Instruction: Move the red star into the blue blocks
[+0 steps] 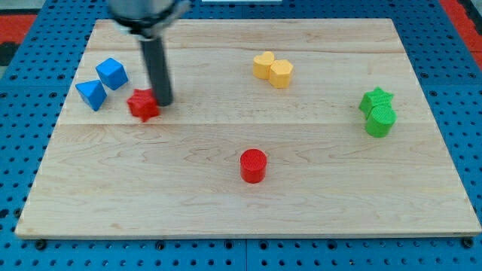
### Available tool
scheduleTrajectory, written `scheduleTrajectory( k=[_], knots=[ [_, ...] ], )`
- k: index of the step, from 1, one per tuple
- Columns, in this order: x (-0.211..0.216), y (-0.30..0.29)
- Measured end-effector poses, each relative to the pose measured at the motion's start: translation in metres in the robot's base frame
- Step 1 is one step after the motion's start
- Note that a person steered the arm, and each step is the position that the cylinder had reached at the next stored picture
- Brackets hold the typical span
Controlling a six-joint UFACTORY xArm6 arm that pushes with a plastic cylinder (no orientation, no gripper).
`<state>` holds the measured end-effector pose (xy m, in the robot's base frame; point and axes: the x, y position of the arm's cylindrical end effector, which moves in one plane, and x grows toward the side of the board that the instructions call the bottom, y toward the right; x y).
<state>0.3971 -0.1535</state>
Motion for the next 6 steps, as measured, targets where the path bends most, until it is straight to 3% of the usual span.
scheduleTrajectory(
  k=[1, 2, 4, 5, 6],
  knots=[
    [0.029, 0.031],
    [0.044, 0.014],
    [0.016, -0.077],
    [0.013, -0.073],
    [0.046, -0.021]
  ],
)
